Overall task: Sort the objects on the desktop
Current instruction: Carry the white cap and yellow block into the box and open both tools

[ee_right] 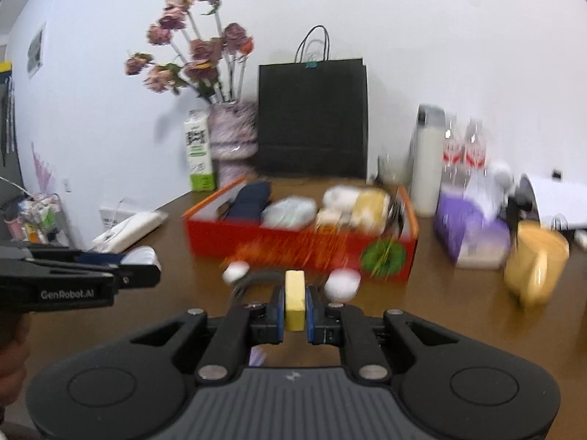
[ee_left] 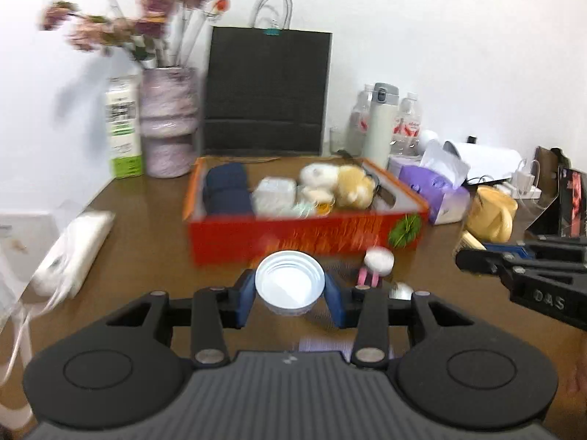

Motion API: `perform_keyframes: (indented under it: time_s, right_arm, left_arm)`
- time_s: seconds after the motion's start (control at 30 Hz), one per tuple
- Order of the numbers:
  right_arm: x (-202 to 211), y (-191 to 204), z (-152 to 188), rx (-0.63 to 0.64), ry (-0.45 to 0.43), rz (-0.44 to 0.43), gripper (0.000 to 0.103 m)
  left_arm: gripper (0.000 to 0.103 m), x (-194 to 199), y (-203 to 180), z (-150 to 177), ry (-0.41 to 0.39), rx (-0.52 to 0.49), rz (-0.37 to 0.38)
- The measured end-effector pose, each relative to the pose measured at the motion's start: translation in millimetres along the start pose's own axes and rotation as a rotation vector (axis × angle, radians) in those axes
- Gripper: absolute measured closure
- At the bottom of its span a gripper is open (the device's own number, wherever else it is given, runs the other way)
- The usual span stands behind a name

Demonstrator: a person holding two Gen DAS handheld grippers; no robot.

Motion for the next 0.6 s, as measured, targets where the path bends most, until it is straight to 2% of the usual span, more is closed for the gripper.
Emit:
perform_keyframes:
  time_s: [0.07, 0.13, 0.17, 0.2, 0.27, 0.33, 0.43, 0.5, 0.6]
  right_arm:
    - [-34.4, -22.7, -23.7, 0.007, 0.029, 0.002, 0.093]
    - [-80.0, -48.8, -44.8, -0.049, 0.060, -0.026, 0.093]
    - [-104.0, -60.7, -52.4, -0.087, 0.084, -0.044, 0.093]
    - [-126.6, -70.7, -58.7, -0.117, 0.106, -0.065, 0.093]
    - [-171.7, -81.5, -65.7, -0.150, 0.172, -0.110, 0.093]
    - [-206.5, -84.1, -65.6, -0.144, 0.237, -0.134, 0.093]
    - [-250.2, -80.2, -59.9, -0.101, 0.307, -0.117, 0.093]
    - [-267.9, -81.0, -57.1, -0.077, 0.333, -0.092, 0.092]
    - [-281.5, -84.0, -54.9, -0.079, 0.346, -0.082, 0.087]
  left_arm:
    - [0.062, -34.2, -5.7, -32.7, 0.045, 0.061, 0.043]
    - [0.062, -72.8, -13.6, -61.8, 0.092, 0.070, 0.067]
    - [0.062, -93.0, -14.7, -76.8, 0.082, 0.071, 0.045]
    - [0.062, -115.2, -17.0, -88.4, 0.082, 0.030, 0.017]
    - [0.062, -153.7, -10.2, -104.7, 0.073, 0.012, -0.074]
    - [0.062, -189.4, -4.5, -112.4, 0.110, 0.007, -0.109]
    - [0.062, -227.1, -1.9, -115.8, 0.161, 0.046, -0.080]
    - [0.061, -246.6, -6.1, -111.5, 0.205, 0.052, -0.053]
    - [0.056, -269.6, -4.9, -112.0, 0.200, 0.047, -0.103]
Point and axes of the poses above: each gripper's, at about its wrist camera, not at the fingertips, and x roughly against the way its jaws point, y to its left, z to its underside, the point moved 10 cm from there along -x, roughly the way its jaws point, and after that the axes turned 15 degrees about x, right-handed, at the moved point
